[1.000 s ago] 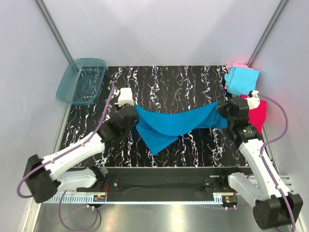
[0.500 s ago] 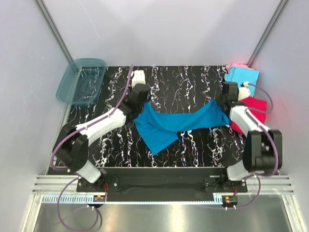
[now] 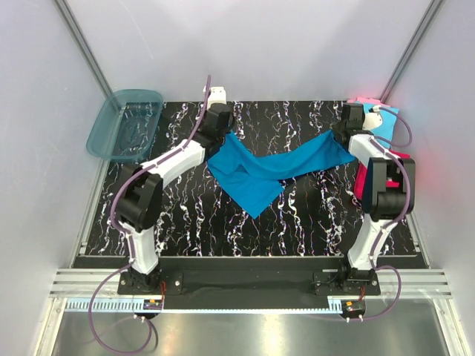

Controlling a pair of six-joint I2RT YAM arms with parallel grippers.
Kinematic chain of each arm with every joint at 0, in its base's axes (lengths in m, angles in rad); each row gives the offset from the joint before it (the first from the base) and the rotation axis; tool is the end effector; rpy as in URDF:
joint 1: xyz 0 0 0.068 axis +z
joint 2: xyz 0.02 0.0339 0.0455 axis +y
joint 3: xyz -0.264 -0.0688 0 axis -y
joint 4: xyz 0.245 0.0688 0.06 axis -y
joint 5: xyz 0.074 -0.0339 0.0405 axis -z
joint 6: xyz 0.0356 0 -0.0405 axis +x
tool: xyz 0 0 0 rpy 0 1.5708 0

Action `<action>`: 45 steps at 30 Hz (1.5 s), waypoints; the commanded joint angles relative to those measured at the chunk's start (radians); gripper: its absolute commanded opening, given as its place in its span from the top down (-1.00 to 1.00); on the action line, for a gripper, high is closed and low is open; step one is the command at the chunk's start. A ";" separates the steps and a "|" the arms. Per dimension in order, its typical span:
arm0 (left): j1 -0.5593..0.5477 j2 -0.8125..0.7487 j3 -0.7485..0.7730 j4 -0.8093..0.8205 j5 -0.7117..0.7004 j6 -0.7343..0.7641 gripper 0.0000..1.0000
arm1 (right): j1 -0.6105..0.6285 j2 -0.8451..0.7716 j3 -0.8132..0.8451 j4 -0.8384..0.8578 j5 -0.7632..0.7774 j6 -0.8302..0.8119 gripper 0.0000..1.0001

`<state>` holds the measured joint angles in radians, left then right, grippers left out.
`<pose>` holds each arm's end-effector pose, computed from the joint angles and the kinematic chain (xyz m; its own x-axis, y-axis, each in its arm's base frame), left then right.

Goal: Fold and stack the t-shirts

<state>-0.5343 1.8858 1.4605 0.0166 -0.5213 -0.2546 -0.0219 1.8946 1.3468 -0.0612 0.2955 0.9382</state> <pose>0.3928 -0.2118 0.2764 -0.3432 -0.0507 -0.9379 -0.0394 0.9984 -0.0396 0.4327 -0.0198 0.2256 -0.1286 0.7745 -0.6193 0.6148 0.5523 0.5630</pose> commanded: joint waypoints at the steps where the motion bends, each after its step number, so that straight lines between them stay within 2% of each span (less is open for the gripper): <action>1: 0.037 0.057 0.101 0.030 0.021 0.031 1.00 | -0.019 0.096 0.077 0.032 0.005 0.005 1.00; 2: 0.042 0.067 0.118 0.026 0.020 0.034 1.00 | -0.024 0.115 0.090 0.035 -0.008 -0.001 1.00; 3: 0.048 0.081 0.135 0.017 0.018 0.041 0.84 | -0.026 0.132 0.124 0.040 -0.031 -0.012 1.00; 6: 0.053 0.095 0.187 -0.014 0.006 0.054 0.33 | -0.027 0.136 0.134 0.098 -0.096 -0.059 0.32; 7: 0.053 0.072 0.179 -0.007 0.006 0.055 0.03 | -0.026 0.098 0.118 0.159 -0.126 -0.065 -0.08; 10: 0.053 -0.005 0.164 -0.013 0.021 0.057 -0.29 | -0.010 -0.010 0.077 0.228 -0.163 -0.119 -0.50; 11: 0.051 -0.031 0.162 -0.015 0.026 0.057 -0.33 | -0.003 -0.043 0.069 0.235 -0.167 -0.153 -0.58; 13: 0.050 -0.124 0.150 -0.015 0.058 0.051 -0.38 | 0.016 -0.153 0.063 0.235 -0.156 -0.179 -0.60; 17: 0.021 -0.270 0.135 -0.139 0.164 0.003 -0.39 | 0.091 -0.334 0.037 0.172 -0.115 -0.225 -0.60; 20: -0.060 -0.381 -0.010 -0.123 0.155 -0.043 -0.35 | 0.115 -0.471 -0.052 0.126 -0.076 -0.166 -0.57; 21: -0.081 -0.425 -0.120 -0.103 0.144 -0.075 -0.35 | 0.117 -0.501 -0.084 0.106 -0.069 -0.145 -0.56; 23: -0.130 -0.461 -0.240 -0.040 0.144 -0.132 -0.34 | 0.128 -0.590 -0.199 0.100 -0.042 -0.101 -0.54; 24: -0.145 -0.488 -0.369 -0.021 0.150 -0.196 -0.32 | 0.132 -0.617 -0.239 0.100 -0.039 -0.093 -0.53; 25: -0.165 -0.501 -0.435 0.068 0.147 -0.224 -0.32 | 0.138 -0.668 -0.318 0.100 -0.021 -0.082 -0.53; 26: -0.205 -0.508 -0.550 0.107 0.141 -0.268 -0.31 | 0.142 -0.692 -0.355 0.100 -0.018 -0.081 -0.53; 29: -0.291 -0.507 -0.702 0.203 0.078 -0.336 -0.30 | 0.146 -0.775 -0.487 0.101 -0.016 -0.090 -0.52; 35: -0.409 -0.487 -0.883 0.325 0.018 -0.469 -0.30 | 0.148 -0.908 -0.653 0.101 -0.010 -0.101 -0.50; 45: -0.507 -0.424 -0.927 0.359 -0.040 -0.580 -0.30 | 0.148 -0.922 -0.684 0.112 -0.032 -0.095 -0.49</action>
<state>-1.0206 1.4384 0.5484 0.2752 -0.4984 -0.7650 0.1181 0.9817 0.6636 0.0044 0.2501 0.8349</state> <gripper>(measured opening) 0.653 0.746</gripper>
